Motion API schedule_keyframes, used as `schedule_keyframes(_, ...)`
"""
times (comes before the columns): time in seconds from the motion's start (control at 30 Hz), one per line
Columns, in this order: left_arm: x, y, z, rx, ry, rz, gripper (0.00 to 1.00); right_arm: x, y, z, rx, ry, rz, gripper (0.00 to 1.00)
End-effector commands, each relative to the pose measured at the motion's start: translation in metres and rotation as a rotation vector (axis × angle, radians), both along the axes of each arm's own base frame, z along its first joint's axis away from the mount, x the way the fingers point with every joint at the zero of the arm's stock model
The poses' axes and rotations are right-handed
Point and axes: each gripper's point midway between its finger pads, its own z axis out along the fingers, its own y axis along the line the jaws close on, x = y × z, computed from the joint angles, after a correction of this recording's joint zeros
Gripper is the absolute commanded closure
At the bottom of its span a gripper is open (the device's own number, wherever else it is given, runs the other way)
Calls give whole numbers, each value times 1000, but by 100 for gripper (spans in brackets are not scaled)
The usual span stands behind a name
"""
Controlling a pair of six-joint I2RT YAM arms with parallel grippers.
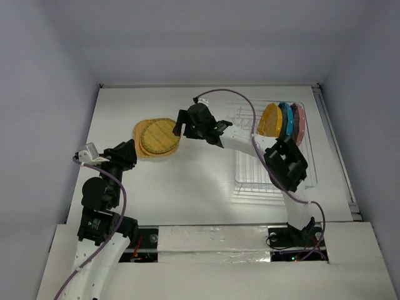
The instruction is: Unload the plates from the dish rack
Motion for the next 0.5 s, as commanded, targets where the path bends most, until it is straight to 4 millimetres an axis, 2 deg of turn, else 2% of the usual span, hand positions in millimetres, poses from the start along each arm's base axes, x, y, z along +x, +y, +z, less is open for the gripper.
schedule_keyframes(0.0,2,0,12,-12,-45,3,65,-7,-32,54,-60,-121,-37,20)
schedule_keyframes(0.03,2,0,12,-14,-47,2,65,-6,-41,63,-78,-152,-60,31)
schedule_keyframes(0.07,2,0,12,-14,-47,2,65,-10,-60,81,-94,-192,-105,66)
schedule_keyframes(0.1,2,0,12,-14,-47,2,65,-15,-67,89,-99,-206,-98,83)
schedule_keyframes(0.17,1,1,12,-13,-47,3,65,-17,-106,95,-210,-231,-175,100)
schedule_keyframes(0.2,1,1,12,-13,-47,3,65,-17,-126,99,-248,-237,-215,100)
schedule_keyframes(0.23,1,1,12,-14,-47,2,65,-25,-157,106,-305,-249,-271,100)
schedule_keyframes(0.27,1,1,12,-15,-48,2,66,-22,-181,113,-313,-260,-329,100)
schedule_keyframes(0.3,0,1,13,-16,-51,2,69,-26,-203,115,-352,-261,-359,100)
schedule_keyframes(0.33,0,1,13,-15,-50,2,74,-33,-229,105,-409,-244,-398,100)
schedule_keyframes(0.37,1,1,12,-15,-48,2,79,-39,-250,123,-389,-267,-435,100)
schedule_keyframes(0.4,1,1,12,-13,-47,3,88,-38,-276,124,-403,-260,-489,100)
schedule_keyframes(0.47,1,1,11,-12,-39,2,98,-49,-308,124,-443,-259,-545,100)
